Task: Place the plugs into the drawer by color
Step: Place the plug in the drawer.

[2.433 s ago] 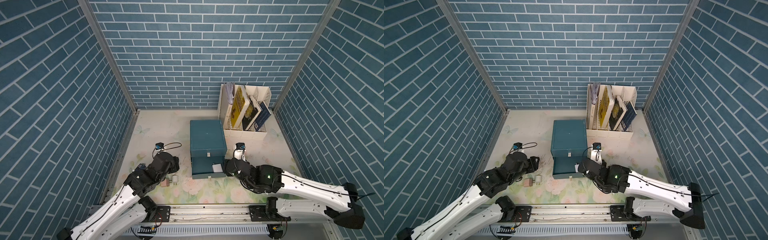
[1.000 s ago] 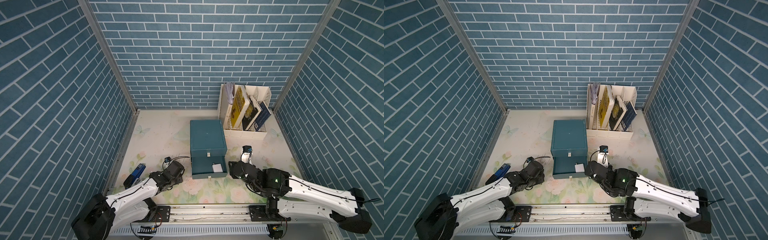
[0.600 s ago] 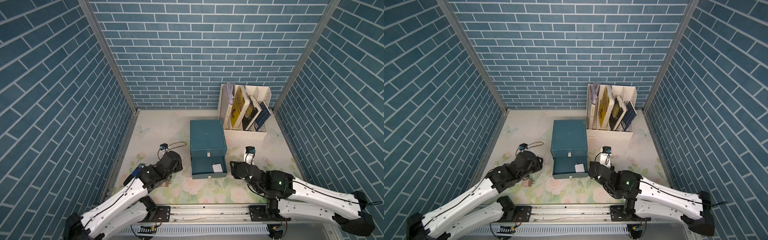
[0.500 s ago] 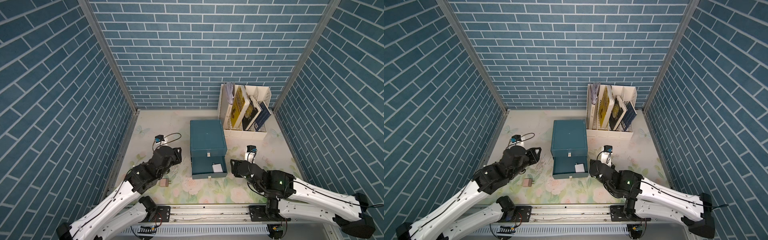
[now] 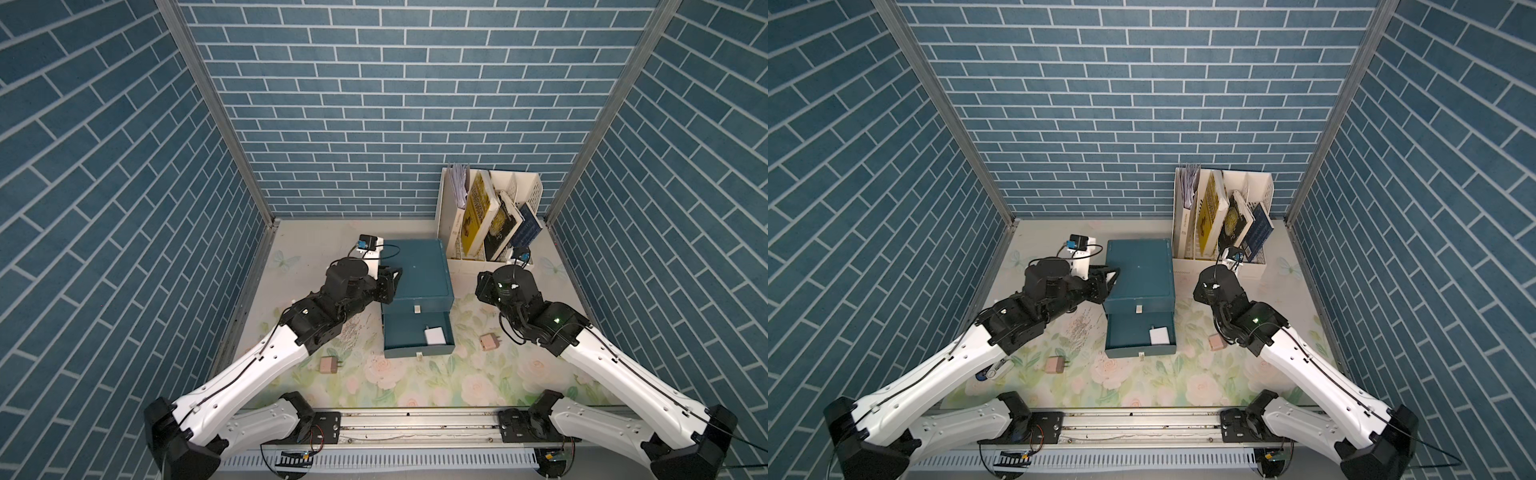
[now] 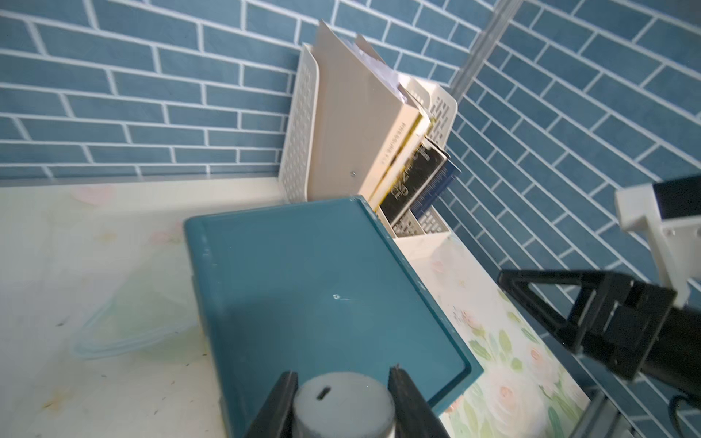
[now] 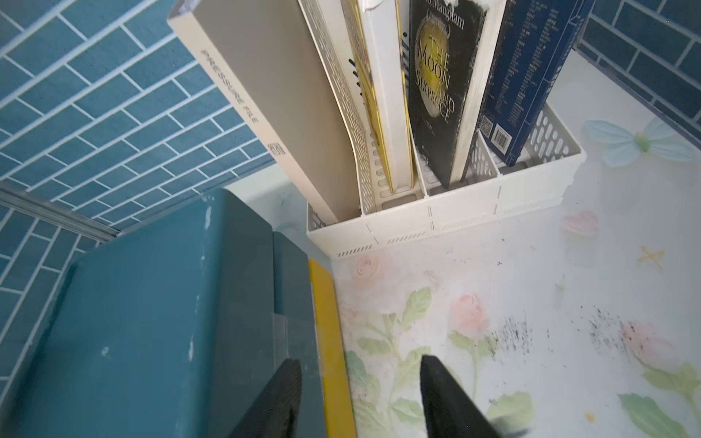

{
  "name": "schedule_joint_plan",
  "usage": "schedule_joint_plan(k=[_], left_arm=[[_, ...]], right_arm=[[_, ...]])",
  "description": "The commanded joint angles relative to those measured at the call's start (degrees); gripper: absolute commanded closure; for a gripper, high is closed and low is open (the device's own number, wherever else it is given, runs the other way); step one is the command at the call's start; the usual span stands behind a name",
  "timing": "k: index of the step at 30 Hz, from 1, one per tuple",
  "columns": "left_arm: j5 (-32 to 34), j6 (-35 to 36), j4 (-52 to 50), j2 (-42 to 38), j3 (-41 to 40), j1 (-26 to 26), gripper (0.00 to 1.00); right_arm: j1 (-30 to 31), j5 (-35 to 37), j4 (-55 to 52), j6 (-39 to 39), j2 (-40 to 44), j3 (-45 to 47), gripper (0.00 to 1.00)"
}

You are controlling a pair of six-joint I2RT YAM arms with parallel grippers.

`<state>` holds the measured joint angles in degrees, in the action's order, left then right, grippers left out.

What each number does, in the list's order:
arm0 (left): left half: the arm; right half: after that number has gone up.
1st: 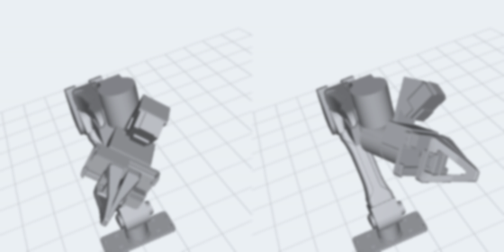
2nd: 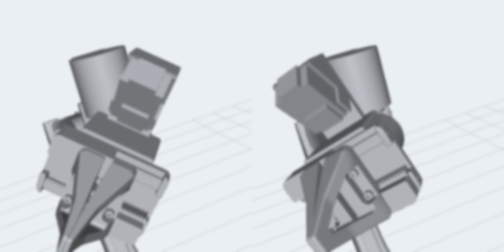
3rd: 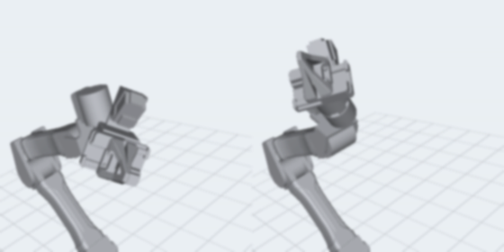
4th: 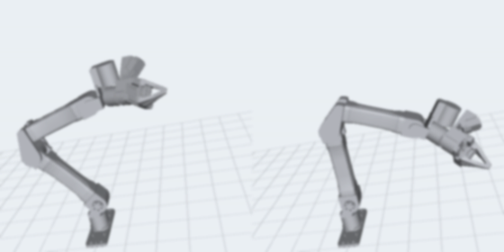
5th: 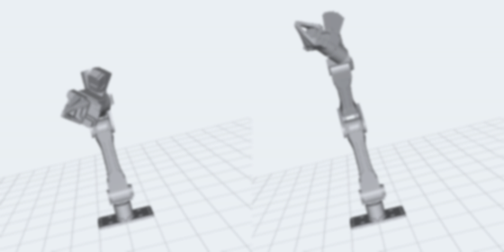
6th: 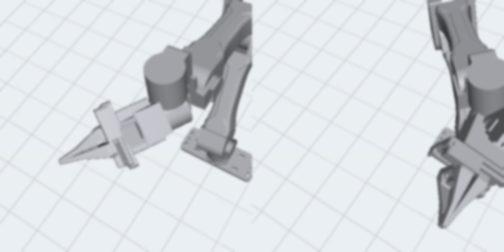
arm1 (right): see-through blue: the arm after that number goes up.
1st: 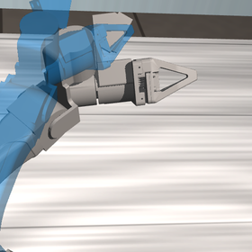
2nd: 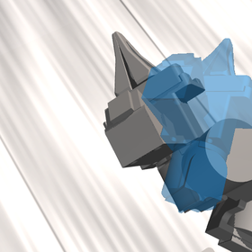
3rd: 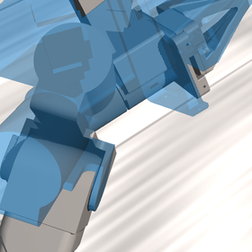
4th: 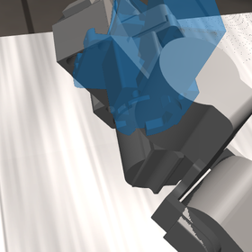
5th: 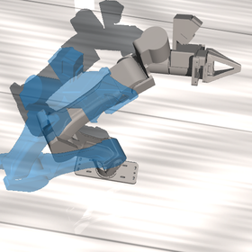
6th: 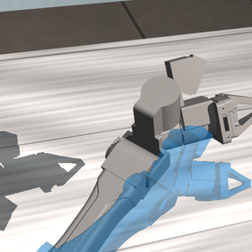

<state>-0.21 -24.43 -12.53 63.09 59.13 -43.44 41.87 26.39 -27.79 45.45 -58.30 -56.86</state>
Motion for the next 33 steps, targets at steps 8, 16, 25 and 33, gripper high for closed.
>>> schedule_joint_plan(k=[8, 16, 25, 33], left_arm=[[-3.7, -2.0, 7.3, -14.0, -14.3, -8.0, 1.0], [9.1, -6.5, 5.7, -10.1, -22.9, -15.1, 1.0], [10.1, -11.0, 5.6, -3.9, -20.2, -15.7, 0.37], [15.3, -9.1, -4.3, -7.1, -7.9, -16.2, 0.15]], right_arm=[[0.5, -7.6, 5.5, 0.3, 11.2, 9.8, 0.49], [18.4, 1.9, -1.1, 3.7, 9.7, 5.4, 0.49], [34.3, 10.8, -7.3, 8.4, 8.0, 2.3, 0.34], [49.4, 18.5, -11.8, 14.6, -0.3, -0.4, 0.18]])
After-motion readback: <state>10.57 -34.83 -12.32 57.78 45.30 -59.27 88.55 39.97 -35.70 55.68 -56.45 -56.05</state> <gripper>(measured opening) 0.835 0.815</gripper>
